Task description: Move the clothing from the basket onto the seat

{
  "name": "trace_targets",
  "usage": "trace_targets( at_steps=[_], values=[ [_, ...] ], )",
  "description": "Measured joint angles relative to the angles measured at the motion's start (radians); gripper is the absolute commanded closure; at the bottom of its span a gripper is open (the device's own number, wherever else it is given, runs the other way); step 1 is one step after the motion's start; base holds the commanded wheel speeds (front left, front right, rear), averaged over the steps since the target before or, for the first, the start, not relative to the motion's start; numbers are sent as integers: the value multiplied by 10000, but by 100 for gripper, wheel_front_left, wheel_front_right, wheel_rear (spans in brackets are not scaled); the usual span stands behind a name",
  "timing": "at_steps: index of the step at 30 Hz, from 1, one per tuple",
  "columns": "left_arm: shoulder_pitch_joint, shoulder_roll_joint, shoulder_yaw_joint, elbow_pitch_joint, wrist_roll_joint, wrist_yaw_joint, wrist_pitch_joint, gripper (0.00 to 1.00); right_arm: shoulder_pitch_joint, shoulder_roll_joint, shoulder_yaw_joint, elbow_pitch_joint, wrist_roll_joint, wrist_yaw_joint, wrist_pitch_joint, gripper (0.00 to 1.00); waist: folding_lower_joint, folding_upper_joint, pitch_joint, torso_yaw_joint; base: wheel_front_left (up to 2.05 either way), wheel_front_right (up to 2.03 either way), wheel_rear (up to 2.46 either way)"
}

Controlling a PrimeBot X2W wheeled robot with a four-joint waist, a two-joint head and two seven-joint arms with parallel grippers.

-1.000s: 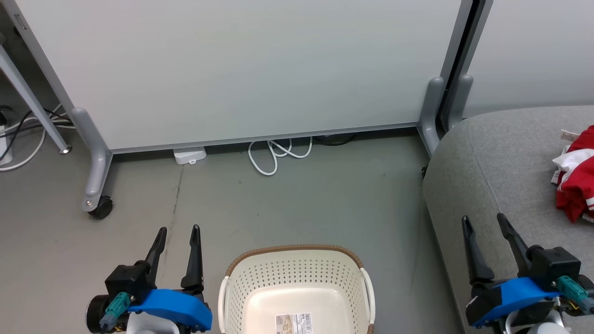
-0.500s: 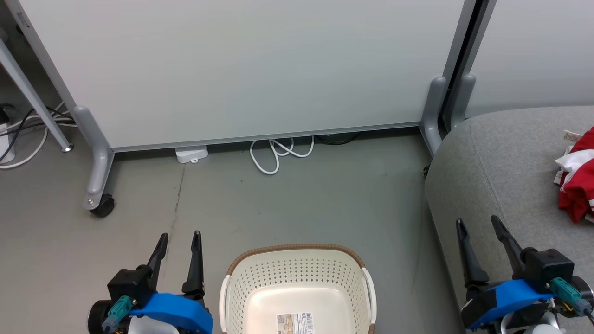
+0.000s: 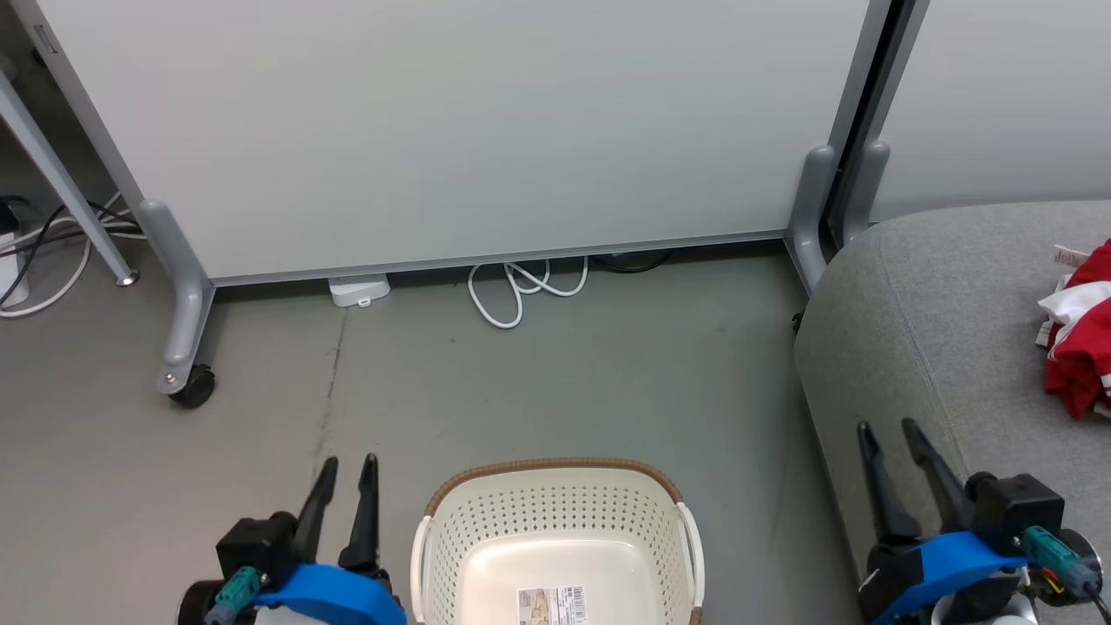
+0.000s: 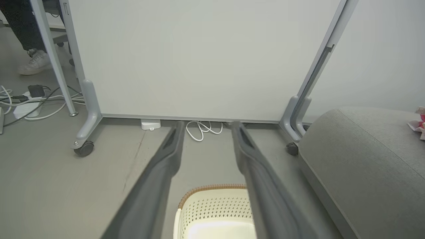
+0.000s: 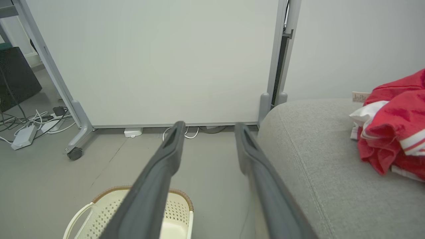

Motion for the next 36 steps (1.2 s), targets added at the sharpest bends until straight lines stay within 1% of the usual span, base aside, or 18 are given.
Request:
trace_targets(
  at_steps=[9,26,36],
  values=[
    [813,-46,15,734,-44,0,63,100,330,73,-12,849,58,0,58,100,0,0,-3,-6,0,0,0],
    [811,-58,458,146,-2911,0,851,100,325,82,-92,832,3315,0,596,100,0,0,1,-148,0,0,0],
    [700,-71,725,-198,-4403,0,1271,100,231,82,-146,752,4995,0,840,100,0,0,4,-230,0,0,0]
  ],
)
